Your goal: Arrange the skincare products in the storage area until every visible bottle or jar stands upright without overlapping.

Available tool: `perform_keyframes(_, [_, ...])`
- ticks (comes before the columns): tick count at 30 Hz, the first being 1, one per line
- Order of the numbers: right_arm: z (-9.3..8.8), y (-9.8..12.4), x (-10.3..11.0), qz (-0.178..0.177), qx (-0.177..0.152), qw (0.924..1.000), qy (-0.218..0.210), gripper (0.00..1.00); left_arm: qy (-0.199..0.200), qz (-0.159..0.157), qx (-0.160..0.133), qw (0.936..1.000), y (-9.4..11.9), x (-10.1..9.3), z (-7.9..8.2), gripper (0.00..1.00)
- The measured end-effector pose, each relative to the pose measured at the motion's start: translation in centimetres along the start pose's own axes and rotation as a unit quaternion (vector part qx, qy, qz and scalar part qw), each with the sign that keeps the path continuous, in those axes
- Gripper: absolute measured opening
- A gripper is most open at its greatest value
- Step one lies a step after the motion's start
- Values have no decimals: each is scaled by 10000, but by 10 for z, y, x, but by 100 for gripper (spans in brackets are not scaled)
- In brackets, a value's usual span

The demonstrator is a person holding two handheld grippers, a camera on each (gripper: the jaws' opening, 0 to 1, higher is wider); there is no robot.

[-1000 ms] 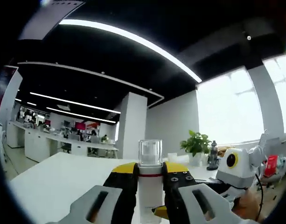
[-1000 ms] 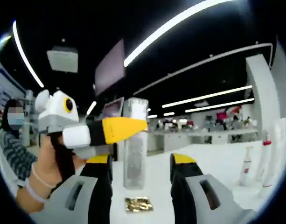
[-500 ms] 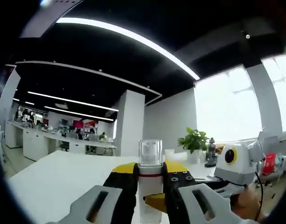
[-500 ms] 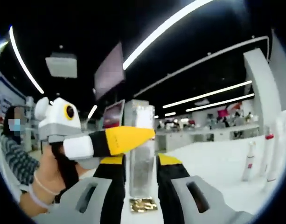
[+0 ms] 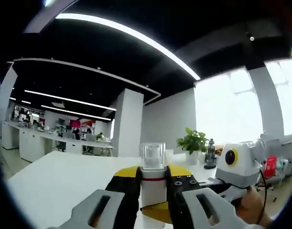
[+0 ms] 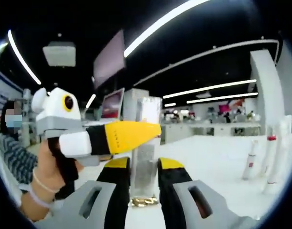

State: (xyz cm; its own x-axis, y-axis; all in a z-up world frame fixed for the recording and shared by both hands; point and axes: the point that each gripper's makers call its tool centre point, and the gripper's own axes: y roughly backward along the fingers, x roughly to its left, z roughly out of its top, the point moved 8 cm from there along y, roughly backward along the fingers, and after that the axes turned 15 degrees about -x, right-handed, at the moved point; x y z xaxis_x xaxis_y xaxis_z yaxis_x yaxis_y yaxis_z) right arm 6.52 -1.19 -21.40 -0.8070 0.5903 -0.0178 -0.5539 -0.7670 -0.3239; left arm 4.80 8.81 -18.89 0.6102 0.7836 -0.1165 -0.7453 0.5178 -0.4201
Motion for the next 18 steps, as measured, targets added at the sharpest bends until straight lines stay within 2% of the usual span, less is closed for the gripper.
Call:
perform_keyframes(5, [2,2,0,-116,77,9999,-94,19,-104,-132,-68,9998,0,-1,-1,23])
perform_keyframes(8, [4,5,-4,-185,17,9995,-266,19,-47,-100,-27,9999,1,3,0,39])
perform_keyframes(10, [5,10,-11,-317,-7,9991,-285,19,-84,-126,157,9998,6,9,-2,45])
perform_keyframes(13, [5,16,-19,-534,-18,9985,-150,19,-216,-214,215,9993,12,17,-5,45])
perform_keyframes(15, [4,21,-26,-663,-4,9978,-72,19,-1,-286,216,9994,15,21,-7,45])
perform_keyframes(17, [5,26,-32,-743,-47,9972,-111,19,385,-737,523,9952,20,22,-14,45])
perform_keyframes(18, [6,29,-34,-725,-91,9972,-158,19,310,-946,724,9924,23,23,-19,45])
